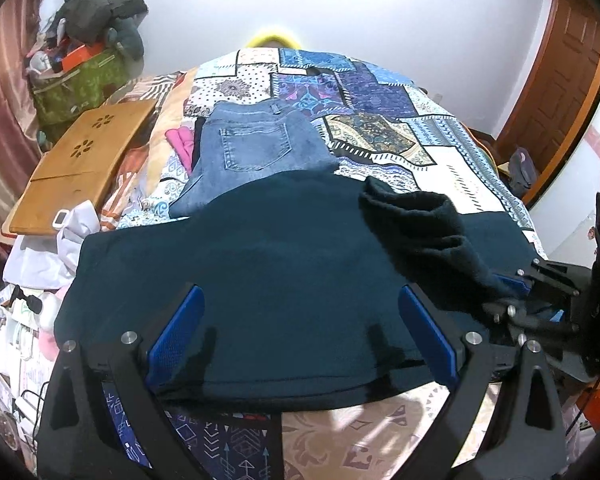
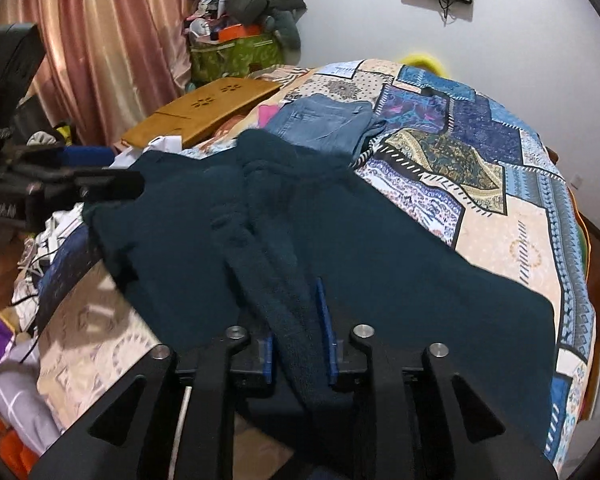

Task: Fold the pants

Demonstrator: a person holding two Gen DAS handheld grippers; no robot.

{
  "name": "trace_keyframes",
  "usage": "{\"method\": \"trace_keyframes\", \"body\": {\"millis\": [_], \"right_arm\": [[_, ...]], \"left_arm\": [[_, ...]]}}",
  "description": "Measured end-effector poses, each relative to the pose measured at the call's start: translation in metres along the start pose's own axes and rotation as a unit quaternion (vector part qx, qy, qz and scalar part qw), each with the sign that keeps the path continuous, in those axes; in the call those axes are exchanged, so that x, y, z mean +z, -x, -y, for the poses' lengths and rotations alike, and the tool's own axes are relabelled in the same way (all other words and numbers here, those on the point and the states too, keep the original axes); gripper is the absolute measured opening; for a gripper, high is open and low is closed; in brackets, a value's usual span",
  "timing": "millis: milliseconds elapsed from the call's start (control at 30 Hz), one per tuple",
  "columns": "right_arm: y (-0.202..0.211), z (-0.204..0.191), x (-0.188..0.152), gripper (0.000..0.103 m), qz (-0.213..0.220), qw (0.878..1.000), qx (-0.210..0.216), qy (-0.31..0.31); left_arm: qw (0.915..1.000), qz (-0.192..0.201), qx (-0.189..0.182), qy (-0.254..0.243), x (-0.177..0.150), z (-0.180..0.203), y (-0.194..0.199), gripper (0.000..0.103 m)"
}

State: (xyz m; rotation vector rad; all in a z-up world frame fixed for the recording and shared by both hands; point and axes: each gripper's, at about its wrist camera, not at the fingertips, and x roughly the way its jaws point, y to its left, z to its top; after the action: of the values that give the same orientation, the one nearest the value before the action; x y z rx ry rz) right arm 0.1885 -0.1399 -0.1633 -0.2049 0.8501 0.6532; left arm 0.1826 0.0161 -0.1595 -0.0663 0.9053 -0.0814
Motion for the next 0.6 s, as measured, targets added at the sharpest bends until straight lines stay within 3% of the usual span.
{"method": "trace_keyframes", "body": {"millis": [67, 233, 333, 433, 600], "right_arm": [[0.011, 0.003, 0.0, 0.039, 0.0, 1.0, 0.02, -0.012], [0.041, 0.012, -0.003, 0.047, 0.04, 0.998, 0.026, -0.033], [0.061, 0.029, -0.001, 0.058, 0.069, 0.996, 0.005, -0.058], [0.071, 0.05, 0.002, 0.06, 0.081, 0.993, -0.013, -0.084], [0.076, 0.087, 0.001, 0.072, 0.085, 0.987, -0.054, -0.126]], "left_arm": [[1.0, 0.005, -0.002, -0.007, 0.002, 0.007, 0.005, 0.099], [0.9992, 0.025, -0.014, -0.027, 0.012, 0.026, 0.019, 0.099], [0.998, 0.038, -0.02, -0.047, 0.024, 0.042, 0.023, 0.099], [0.997, 0.04, -0.021, -0.064, 0.035, 0.056, 0.02, 0.099], [0.9958, 0.019, -0.037, -0.082, 0.054, 0.077, -0.005, 0.099]]}}
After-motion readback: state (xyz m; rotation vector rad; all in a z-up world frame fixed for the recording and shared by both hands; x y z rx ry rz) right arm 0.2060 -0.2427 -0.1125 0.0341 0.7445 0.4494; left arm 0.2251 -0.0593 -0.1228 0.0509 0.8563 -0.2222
